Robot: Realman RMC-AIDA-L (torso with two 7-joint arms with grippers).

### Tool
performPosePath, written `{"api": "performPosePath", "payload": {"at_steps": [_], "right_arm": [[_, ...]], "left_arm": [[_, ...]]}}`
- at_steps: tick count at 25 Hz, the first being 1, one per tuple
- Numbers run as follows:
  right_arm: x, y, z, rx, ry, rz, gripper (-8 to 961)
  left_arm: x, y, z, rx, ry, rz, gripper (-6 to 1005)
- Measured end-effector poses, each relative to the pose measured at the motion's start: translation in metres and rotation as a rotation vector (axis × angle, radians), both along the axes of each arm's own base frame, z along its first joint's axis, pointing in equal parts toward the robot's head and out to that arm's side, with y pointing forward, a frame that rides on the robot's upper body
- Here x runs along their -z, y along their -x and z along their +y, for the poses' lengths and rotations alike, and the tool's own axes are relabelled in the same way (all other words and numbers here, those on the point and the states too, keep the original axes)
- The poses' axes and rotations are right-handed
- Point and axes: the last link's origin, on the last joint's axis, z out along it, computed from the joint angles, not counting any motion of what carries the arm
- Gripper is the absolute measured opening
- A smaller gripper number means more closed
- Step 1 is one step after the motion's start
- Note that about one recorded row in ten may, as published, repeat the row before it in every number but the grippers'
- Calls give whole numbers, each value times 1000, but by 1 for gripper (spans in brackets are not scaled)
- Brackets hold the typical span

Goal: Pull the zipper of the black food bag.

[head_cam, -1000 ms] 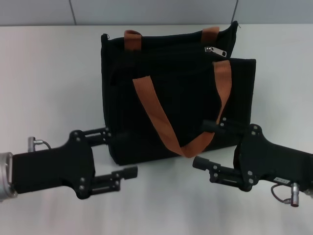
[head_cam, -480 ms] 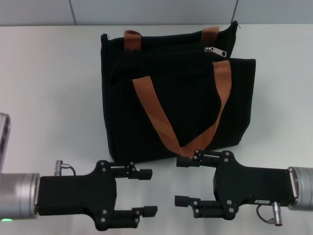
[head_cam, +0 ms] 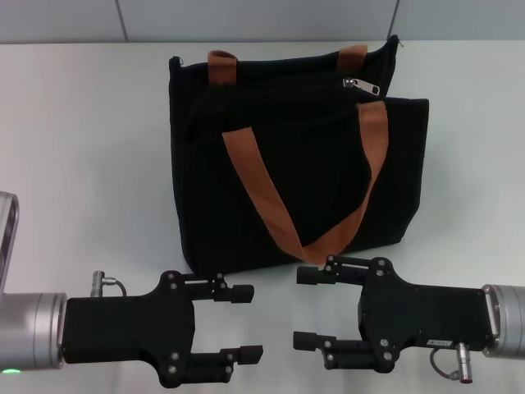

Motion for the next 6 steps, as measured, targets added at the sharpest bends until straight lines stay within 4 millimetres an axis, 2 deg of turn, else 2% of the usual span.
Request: {"api": "performPosePath", "payload": {"at_steps": [6], "right_arm": [[2, 0, 0, 5, 7, 0, 711]], "left_arm": [[0, 1, -2, -3, -4, -4, 667]]}}
